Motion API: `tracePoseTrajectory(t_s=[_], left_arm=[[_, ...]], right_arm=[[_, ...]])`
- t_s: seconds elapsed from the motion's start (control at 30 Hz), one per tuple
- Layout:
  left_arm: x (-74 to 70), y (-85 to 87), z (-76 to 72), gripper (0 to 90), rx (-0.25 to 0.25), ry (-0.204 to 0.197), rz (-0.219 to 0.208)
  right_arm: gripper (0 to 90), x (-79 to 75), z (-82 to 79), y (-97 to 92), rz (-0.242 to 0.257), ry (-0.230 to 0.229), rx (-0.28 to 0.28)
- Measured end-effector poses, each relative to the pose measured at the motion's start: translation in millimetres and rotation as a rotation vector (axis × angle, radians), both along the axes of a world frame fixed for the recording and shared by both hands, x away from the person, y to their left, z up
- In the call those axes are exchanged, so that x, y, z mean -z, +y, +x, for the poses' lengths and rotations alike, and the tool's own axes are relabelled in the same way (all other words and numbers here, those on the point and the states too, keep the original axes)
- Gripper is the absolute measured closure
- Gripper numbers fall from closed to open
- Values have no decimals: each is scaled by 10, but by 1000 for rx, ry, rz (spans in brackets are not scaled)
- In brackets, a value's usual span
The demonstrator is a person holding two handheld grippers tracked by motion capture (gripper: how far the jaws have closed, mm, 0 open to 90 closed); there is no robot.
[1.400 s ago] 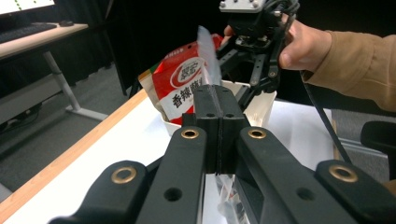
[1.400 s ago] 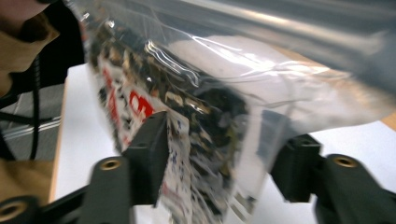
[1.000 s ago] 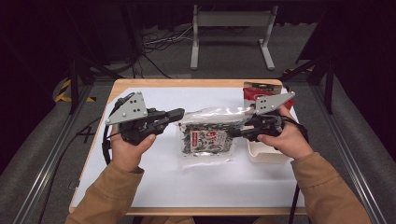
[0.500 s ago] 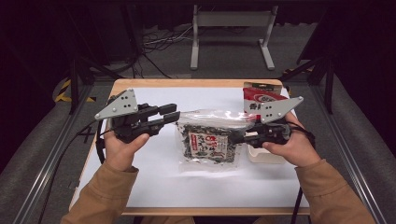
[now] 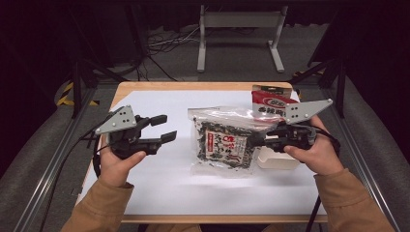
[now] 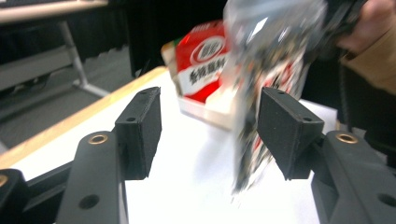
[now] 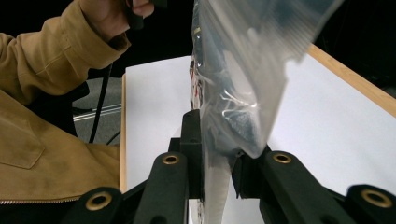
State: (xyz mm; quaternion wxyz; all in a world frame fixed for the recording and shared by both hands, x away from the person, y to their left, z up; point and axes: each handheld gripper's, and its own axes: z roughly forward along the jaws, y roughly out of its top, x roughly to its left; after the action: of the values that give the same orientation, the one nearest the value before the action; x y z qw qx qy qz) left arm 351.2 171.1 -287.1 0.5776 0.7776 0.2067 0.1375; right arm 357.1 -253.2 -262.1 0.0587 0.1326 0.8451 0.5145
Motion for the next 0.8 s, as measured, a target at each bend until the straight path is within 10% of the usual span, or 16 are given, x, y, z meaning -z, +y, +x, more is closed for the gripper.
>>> tracePoseTrajectory(t_s=[0.8], left_arm=[[806,364,126,285,-173,79,150]], right_arm=[[768,-241,-119,-414,51,-13,126]])
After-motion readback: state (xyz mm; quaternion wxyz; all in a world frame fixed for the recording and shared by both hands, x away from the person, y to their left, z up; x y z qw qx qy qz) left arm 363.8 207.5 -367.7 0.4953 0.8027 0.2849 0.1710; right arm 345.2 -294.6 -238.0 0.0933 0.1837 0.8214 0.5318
